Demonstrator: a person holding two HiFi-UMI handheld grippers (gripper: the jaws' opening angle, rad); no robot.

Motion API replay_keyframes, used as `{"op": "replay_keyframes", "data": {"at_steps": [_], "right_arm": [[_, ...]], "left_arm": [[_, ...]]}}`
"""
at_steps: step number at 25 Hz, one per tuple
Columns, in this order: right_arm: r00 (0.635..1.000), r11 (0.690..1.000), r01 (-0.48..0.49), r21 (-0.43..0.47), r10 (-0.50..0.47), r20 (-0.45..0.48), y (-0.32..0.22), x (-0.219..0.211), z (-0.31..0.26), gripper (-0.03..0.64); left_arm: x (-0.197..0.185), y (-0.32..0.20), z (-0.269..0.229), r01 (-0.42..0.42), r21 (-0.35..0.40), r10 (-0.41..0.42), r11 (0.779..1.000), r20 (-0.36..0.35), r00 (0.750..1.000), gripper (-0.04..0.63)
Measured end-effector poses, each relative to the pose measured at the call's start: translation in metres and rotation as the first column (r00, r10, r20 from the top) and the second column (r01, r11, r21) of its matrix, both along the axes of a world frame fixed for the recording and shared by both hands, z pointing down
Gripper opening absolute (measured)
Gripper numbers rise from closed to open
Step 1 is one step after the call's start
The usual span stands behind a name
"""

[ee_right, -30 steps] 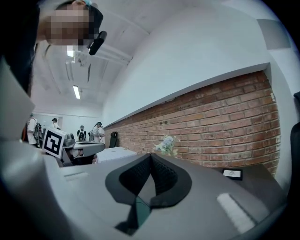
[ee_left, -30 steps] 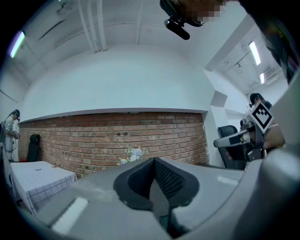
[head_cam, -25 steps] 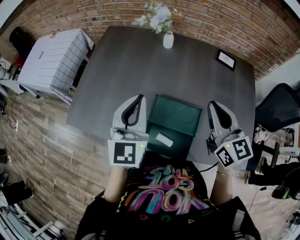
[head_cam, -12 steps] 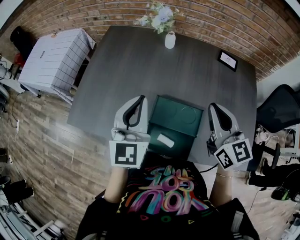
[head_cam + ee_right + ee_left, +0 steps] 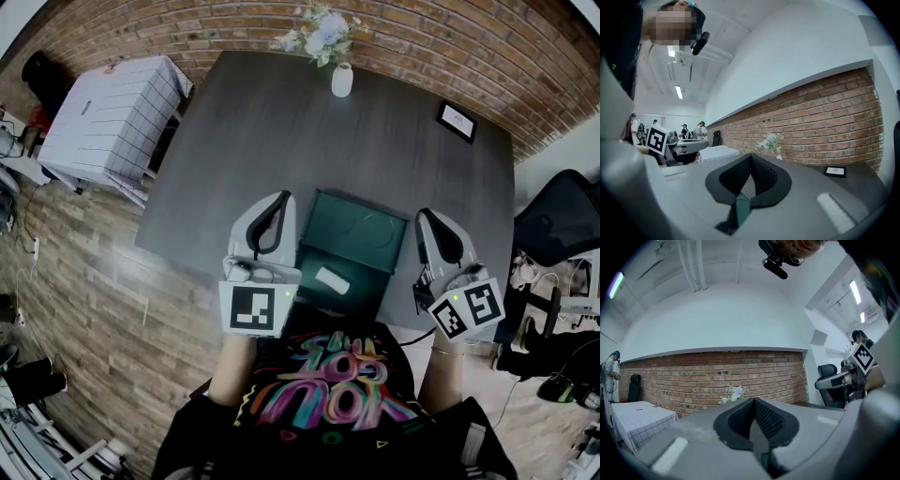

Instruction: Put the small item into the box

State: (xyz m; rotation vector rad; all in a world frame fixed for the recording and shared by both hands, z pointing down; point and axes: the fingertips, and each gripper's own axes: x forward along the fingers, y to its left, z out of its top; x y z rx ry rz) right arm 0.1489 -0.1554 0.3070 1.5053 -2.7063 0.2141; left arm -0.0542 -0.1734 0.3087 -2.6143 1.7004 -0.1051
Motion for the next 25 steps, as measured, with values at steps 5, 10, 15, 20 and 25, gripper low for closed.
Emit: {"op": "replay_keyframes", "data": {"at_steps": [5,10,15,20,25], "right_arm": [[1.000,1.000,0.004,-0.008,-0.004,0.004,0.002,-0.001,0.002,-0.002],[1.000,1.000,0.006,-0.013,-0.006,0.005,0.003,-0.003,0.002,-0.002],[1.000,1.000,-0.002,-0.018,0.002,0.003,0.005,-0.001,0.002,-0.002],[1.000,1.000,0.009,-0.021,-0.010,-0.015,0.007,-0.004,0.002,-0.002],[1.000,1.000,0.004,-0.026,-0.005,-0.025,0.008,-0.006,0.004,-0.002]], "left_arm": [[0.000,0.002,0.001,0.001,-0.007,-0.001,1.000,-0.004,1.000,0.002],[-0.004,0.002,0.002,0.004,-0.008,-0.004,1.000,-0.002,1.000,0.002],[-0.003,0.004,0.005,-0.002,-0.015,0.002,1.000,-0.013,1.000,0.002],[-0.002,0.005,0.011,-0.007,-0.025,0.006,1.000,-0.025,1.000,0.002],[-0.005,0.002,0.016,-0.008,-0.035,0.007,0.999,-0.030,1.000,0.002]]}}
